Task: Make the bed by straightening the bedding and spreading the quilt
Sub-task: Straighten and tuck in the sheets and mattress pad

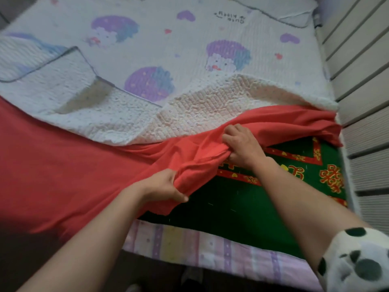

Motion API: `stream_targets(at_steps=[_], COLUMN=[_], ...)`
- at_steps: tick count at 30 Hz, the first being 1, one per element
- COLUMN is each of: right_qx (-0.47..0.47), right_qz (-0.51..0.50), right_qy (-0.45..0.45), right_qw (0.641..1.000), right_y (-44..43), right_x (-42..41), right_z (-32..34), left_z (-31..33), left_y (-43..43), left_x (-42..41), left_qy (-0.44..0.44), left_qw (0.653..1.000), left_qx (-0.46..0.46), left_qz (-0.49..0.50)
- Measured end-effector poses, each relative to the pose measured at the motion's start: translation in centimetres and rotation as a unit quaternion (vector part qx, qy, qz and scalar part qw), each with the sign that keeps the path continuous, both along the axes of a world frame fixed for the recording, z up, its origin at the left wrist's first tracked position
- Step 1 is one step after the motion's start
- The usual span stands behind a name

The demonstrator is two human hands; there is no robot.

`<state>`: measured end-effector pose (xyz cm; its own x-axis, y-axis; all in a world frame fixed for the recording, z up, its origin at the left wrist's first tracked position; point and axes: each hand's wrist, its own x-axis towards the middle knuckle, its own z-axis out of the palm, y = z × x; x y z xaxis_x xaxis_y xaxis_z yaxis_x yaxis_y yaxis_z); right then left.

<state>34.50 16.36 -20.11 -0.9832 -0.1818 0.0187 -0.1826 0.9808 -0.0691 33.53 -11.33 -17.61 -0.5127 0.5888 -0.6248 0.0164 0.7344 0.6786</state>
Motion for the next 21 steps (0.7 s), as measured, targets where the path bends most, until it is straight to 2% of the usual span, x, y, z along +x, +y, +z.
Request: stream_targets(at_steps=[2, 6, 9, 11, 16, 21], right_qx=[0.005, -0.036, -0.029, -0.002, 0.074, 0.08], right_qz=[0.023, -0.051, -0.107, -0.124, -0.128, -0.166], right_qy=[-0.059, -0.243, -0.355, -0.403, -0.374, -0.368], right_qw=[0.998, 0.968, 0.928, 0.907, 0.915, 0.911], right_y=[0.3, -0.5, -1.8, -2.7, -2.8, -4.5], right_x=[2.1, 6.6, 10.6, 13.8, 19.4, 24.3], right_z=[1.1, 3.7, 5.7, 6.0, 5.0, 2.9], left_z=[-0.6, 0.5, 0.8, 0.7, -0.8, -3.9], left_y=[-0.4, -0.8, -1.6, -2.3, -2.8, -3.5], left_x=[1.0, 4.5, 7.8, 10.0, 14.1, 19.3], left_qy=[0.03, -0.026, 0.023, 0.048, 0.052, 0.056], left_qw=[0.997, 0.999, 0.989, 0.975, 0.962, 0.938], left_qx=[-0.067, -0.033, -0.091, -0.097, -0.064, -0.078], left_qz=[-0.02, 0.006, -0.112, -0.192, -0.26, -0.334])
